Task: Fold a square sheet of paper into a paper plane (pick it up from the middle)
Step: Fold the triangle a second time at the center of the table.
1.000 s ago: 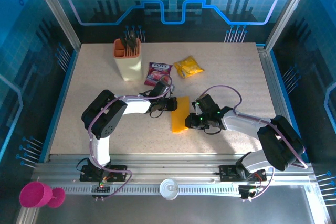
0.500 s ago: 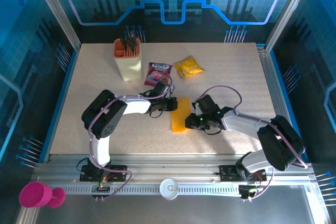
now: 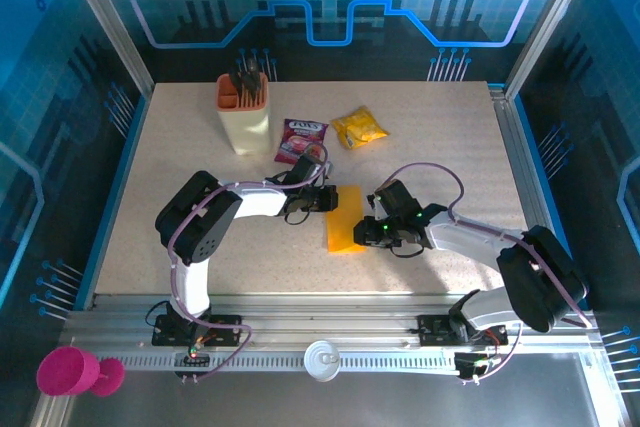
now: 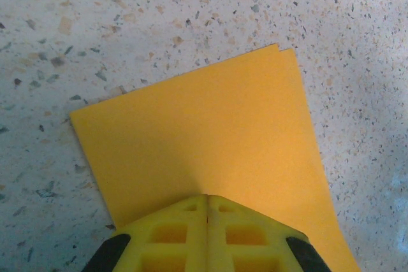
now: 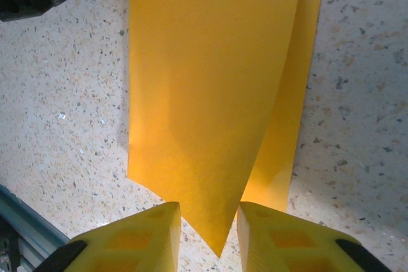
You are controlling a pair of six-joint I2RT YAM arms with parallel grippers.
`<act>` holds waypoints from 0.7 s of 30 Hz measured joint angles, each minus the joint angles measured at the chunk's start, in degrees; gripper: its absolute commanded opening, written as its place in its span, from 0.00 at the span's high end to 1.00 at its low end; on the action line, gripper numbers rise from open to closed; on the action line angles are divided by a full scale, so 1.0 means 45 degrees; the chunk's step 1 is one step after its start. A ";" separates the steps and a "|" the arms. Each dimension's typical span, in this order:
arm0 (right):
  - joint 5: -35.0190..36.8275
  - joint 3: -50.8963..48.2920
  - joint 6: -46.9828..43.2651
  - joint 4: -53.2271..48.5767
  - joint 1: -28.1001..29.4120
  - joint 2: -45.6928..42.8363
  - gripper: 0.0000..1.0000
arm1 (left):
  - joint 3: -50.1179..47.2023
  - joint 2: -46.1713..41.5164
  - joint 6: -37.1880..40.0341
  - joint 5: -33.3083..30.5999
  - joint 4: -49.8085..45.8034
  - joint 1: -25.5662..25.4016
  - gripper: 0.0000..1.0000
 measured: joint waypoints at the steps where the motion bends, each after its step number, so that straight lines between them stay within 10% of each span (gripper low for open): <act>1: -0.0034 0.0000 0.0000 0.0029 0.0000 0.0005 0.66 | 0.0000 0.0005 0.0000 0.0000 0.0005 0.0000 0.98; 21: -0.1316 -0.0364 0.0670 0.1880 -0.0549 0.1001 0.59 | 0.0000 0.0015 0.0000 0.0092 0.0019 0.0015 0.98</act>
